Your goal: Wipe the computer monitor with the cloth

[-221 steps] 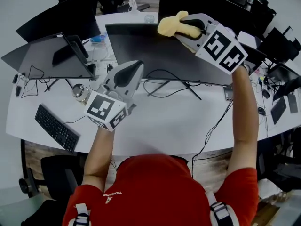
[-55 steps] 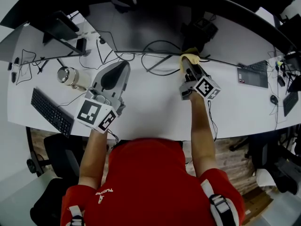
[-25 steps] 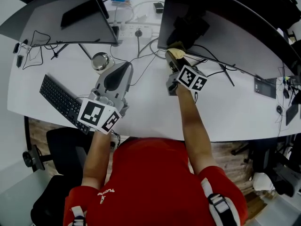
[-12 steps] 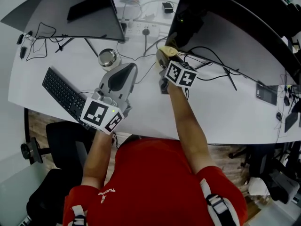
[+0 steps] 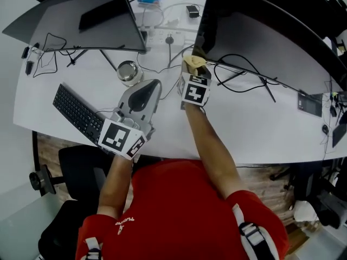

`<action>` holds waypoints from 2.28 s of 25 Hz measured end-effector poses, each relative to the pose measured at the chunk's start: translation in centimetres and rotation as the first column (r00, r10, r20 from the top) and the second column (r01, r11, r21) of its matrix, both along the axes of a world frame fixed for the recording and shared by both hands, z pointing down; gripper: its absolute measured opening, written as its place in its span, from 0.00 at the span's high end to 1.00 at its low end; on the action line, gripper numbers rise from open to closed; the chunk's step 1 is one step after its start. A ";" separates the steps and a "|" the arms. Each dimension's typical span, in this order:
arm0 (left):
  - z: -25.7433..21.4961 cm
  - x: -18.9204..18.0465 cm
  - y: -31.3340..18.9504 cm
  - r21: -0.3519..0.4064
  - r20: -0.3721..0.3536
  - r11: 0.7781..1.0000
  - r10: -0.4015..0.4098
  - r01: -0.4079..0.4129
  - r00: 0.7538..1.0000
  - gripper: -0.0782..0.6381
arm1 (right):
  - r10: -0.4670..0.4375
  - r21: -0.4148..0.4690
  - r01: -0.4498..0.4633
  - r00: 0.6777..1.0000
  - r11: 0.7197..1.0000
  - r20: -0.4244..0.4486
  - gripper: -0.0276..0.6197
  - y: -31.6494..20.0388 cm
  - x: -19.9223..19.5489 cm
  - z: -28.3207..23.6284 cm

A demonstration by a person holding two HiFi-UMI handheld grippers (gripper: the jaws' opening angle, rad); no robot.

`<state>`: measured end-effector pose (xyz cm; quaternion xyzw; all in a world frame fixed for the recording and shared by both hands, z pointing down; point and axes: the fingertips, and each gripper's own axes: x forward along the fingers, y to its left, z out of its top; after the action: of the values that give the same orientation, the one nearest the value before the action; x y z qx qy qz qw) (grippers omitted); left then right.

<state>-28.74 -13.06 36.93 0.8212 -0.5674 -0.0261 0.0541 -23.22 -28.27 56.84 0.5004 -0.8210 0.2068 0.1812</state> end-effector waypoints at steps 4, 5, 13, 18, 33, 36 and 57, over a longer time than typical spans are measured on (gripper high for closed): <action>-0.5 -1.1 0.4 0.028 0.007 0.995 0.100 -0.100 0.995 0.87 | 0.114 0.075 -0.108 0.990 0.991 -0.081 0.66 0.1 0.3 -0.8; -0.6 -1.6 0.5 0.032 0.004 0.992 0.125 -0.125 0.992 0.87 | 0.146 0.097 -0.136 0.984 0.986 -0.102 0.66 0.1 0.3 -1.1; -0.6 -5.0 1.4 0.044 -0.023 0.966 0.257 -0.256 0.966 0.87 | 0.339 0.188 -0.298 0.909 0.936 -0.244 0.68 -0.6 0.8 -1.4; -0.2 -6.6 1.4 0.047 -0.028 0.957 0.288 -0.287 0.957 0.87 | 0.392 0.194 -0.350 0.882 0.917 -0.260 0.66 -0.9 1.2 -1.8; -0.1 -6.5 1.7 0.049 -0.044 0.936 0.352 -0.350 0.935 0.87 | 0.429 0.308 -0.368 0.889 0.878 -0.162 0.62 -1.1 1.2 -10.8; -0.2 -6.4 1.7 0.054 -0.044 0.935 0.353 -0.350 0.935 0.87 | 0.433 0.348 -0.369 0.892 0.862 -0.126 0.62 -1.0 1.3 -13.6; -1.9 -3.7 2.8 0.090 0.010 0.914 0.397 -0.396 0.918 0.87 | 0.389 0.601 -0.306 0.921 0.738 -0.009 0.62 0.0 1.2 -32.9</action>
<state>-32.49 -10.26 34.99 0.9206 -0.3872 -0.0436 0.0237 -22.05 -28.29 23.94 0.6888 -0.7217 -0.0618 0.0301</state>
